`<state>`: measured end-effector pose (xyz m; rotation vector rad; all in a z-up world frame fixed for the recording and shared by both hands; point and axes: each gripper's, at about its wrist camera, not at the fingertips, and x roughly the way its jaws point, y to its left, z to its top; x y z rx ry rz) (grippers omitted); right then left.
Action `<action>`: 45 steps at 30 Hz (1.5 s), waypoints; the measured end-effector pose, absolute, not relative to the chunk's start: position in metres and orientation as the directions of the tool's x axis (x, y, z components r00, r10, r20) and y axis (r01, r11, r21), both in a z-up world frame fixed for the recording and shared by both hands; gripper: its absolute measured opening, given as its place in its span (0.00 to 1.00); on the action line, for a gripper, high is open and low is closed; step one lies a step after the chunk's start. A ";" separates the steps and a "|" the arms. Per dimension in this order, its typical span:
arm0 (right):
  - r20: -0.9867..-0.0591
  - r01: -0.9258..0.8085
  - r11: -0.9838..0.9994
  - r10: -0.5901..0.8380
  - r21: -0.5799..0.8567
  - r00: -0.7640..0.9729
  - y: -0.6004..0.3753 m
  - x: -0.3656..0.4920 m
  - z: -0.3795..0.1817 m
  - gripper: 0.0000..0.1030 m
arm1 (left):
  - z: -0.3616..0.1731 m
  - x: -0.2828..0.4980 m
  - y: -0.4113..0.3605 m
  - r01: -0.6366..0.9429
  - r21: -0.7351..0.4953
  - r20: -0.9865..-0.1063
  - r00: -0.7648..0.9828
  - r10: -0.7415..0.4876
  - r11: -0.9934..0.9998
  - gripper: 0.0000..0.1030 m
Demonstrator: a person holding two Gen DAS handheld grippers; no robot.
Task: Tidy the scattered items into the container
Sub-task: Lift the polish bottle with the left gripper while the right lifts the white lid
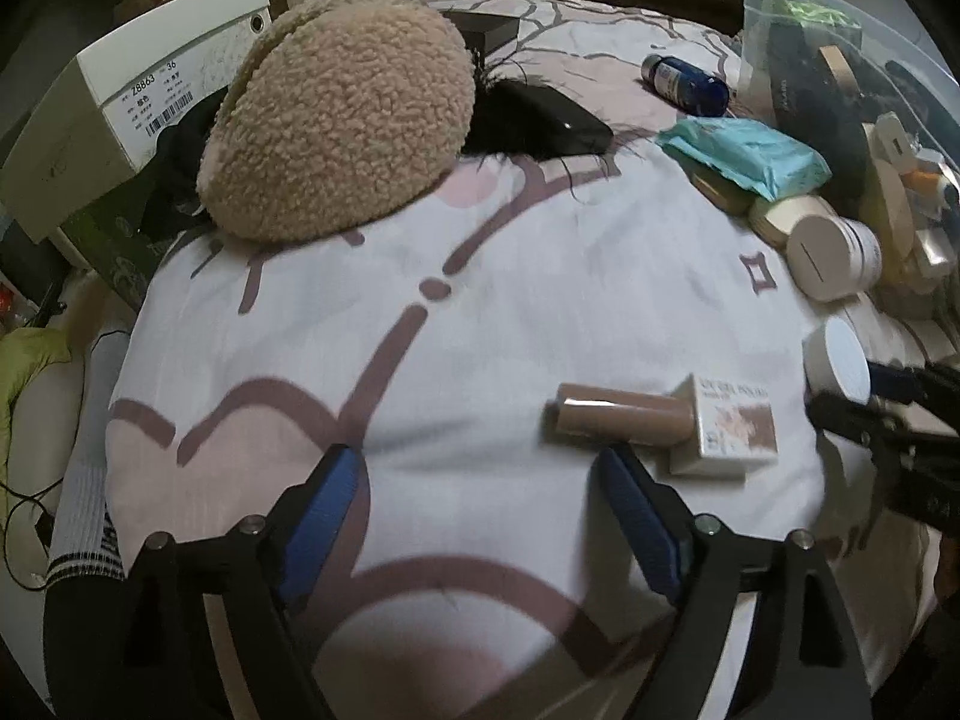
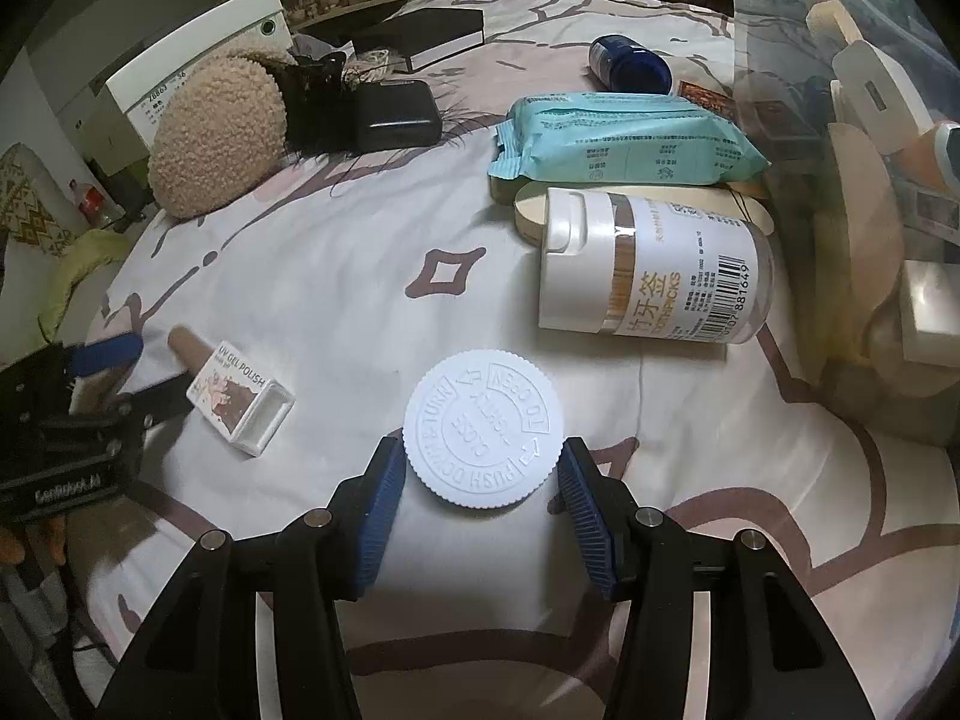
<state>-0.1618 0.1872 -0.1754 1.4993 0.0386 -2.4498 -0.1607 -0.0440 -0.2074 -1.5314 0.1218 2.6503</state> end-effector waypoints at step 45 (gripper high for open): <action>-0.844 0.232 -0.973 -0.132 0.008 -0.521 0.177 -0.161 -0.172 0.49 | -0.206 -0.147 0.009 -0.229 -0.056 -0.801 -0.570 0.180 -0.972 0.40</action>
